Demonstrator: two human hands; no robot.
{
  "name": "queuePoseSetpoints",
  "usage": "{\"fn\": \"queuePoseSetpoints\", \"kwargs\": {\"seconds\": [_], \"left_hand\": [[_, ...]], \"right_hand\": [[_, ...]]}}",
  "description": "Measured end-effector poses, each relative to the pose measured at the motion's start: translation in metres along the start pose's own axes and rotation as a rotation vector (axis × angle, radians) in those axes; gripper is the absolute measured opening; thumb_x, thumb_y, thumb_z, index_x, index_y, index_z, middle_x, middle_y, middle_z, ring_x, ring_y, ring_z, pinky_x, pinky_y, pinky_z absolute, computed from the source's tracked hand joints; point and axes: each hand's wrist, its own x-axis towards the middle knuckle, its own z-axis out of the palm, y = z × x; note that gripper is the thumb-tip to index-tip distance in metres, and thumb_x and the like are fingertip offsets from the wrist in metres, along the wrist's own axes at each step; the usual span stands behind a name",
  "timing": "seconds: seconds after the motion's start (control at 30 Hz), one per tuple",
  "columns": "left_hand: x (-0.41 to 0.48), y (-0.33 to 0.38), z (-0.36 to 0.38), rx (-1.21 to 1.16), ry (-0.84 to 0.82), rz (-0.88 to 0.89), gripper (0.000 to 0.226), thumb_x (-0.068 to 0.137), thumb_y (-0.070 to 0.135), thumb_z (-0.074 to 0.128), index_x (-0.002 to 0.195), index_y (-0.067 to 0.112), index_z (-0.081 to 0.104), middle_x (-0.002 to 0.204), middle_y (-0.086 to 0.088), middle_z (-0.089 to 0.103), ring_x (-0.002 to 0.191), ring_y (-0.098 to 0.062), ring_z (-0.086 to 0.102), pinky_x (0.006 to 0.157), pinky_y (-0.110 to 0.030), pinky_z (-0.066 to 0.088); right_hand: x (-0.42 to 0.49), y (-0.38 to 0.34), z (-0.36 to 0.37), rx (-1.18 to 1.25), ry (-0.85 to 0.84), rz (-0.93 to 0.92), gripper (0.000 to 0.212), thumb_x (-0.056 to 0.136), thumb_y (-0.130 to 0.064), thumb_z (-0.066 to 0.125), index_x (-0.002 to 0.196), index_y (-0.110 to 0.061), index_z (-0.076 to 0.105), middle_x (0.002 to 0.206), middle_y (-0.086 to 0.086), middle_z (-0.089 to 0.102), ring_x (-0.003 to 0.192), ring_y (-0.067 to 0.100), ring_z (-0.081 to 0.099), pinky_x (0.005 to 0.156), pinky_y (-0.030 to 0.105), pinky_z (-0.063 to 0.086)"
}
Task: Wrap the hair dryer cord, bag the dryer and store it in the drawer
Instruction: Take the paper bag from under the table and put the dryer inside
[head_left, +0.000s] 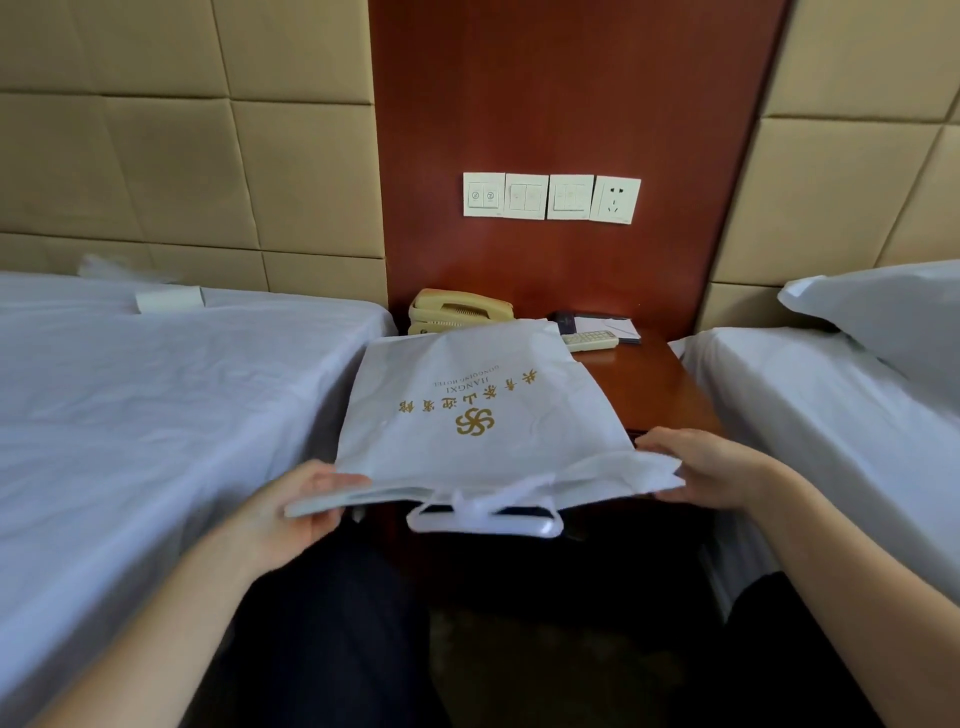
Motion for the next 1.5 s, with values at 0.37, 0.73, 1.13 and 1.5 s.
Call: {"fn": "queuePoseSetpoints", "kwargs": {"seconds": [0.37, 0.73, 1.13, 1.5], "left_hand": [[0.047, 0.076, 0.046, -0.555, 0.012, 0.161, 0.035, 0.098, 0.021, 0.033, 0.108, -0.009, 0.048, 0.116, -0.026, 0.055, 0.098, -0.033, 0.064, 0.071, -0.030, 0.059], [0.129, 0.129, 0.091, -0.002, 0.276, 0.495, 0.029, 0.096, 0.024, 0.041, 0.116, 0.004, 0.048, 0.103, -0.022, 0.063, 0.092, -0.031, 0.063, 0.082, -0.032, 0.050], [0.217, 0.122, 0.113, 0.971, 0.450, 0.702, 0.067, 0.086, 0.049, 0.057, 0.130, 0.003, 0.037, 0.128, -0.013, 0.056, 0.114, -0.033, 0.055, 0.087, -0.039, 0.048], [0.216, 0.102, 0.151, 1.155, 0.489, 0.888, 0.070, 0.095, 0.035, 0.041, 0.152, 0.014, 0.005, 0.149, -0.007, 0.039, 0.137, -0.023, 0.035, 0.114, -0.044, 0.014]], "right_hand": [[0.055, -0.084, 0.015, 0.680, 0.081, -0.166, 0.024, 0.093, -0.004, 0.028, 0.081, 0.000, 0.048, 0.085, 0.028, 0.068, 0.062, 0.029, 0.072, 0.051, 0.033, 0.059], [0.130, -0.163, 0.026, 0.349, 0.261, -0.272, 0.015, 0.090, 0.002, 0.045, 0.099, 0.007, 0.056, 0.093, 0.018, 0.068, 0.089, 0.024, 0.068, 0.076, 0.028, 0.057], [0.196, -0.169, 0.030, 0.088, 0.458, -0.603, 0.072, 0.087, -0.032, 0.063, 0.146, -0.020, 0.023, 0.142, 0.004, 0.037, 0.130, 0.024, 0.039, 0.098, 0.035, 0.035], [0.207, -0.127, 0.031, -0.159, 0.286, -0.458, 0.015, 0.086, -0.035, 0.062, 0.089, -0.020, 0.064, 0.099, 0.005, 0.070, 0.086, 0.017, 0.066, 0.076, 0.030, 0.055]]}}
